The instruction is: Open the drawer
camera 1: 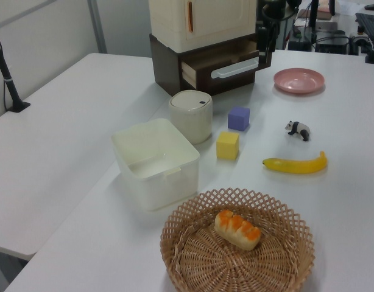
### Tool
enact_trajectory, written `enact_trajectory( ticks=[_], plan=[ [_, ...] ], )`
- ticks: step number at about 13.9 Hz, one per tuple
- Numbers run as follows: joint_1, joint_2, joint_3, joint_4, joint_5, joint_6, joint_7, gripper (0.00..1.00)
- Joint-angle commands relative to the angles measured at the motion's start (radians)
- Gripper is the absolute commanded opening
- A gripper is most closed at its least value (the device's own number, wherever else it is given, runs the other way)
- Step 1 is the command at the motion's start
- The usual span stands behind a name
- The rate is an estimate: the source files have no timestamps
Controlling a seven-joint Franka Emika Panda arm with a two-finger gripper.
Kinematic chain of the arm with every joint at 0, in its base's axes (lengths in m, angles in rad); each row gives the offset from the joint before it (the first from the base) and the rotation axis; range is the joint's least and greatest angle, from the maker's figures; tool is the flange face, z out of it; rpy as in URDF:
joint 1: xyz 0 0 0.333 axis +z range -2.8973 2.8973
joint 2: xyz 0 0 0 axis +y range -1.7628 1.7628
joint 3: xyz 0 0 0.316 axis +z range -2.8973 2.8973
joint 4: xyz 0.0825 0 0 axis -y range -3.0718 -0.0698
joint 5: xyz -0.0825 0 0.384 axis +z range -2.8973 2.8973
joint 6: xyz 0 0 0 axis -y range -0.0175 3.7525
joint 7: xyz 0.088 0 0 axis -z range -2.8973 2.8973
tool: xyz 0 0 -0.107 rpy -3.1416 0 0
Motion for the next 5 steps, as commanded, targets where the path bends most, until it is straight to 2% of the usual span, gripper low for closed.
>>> enact_trajectory(
  ticks=[1,5],
  plan=[
    [-0.003,-0.035,-0.026,0.005,0.009,-0.046,0.02,1.0],
    [-0.03,-0.072,-0.028,0.0,0.009,-0.046,0.011,1.0]
  ],
)
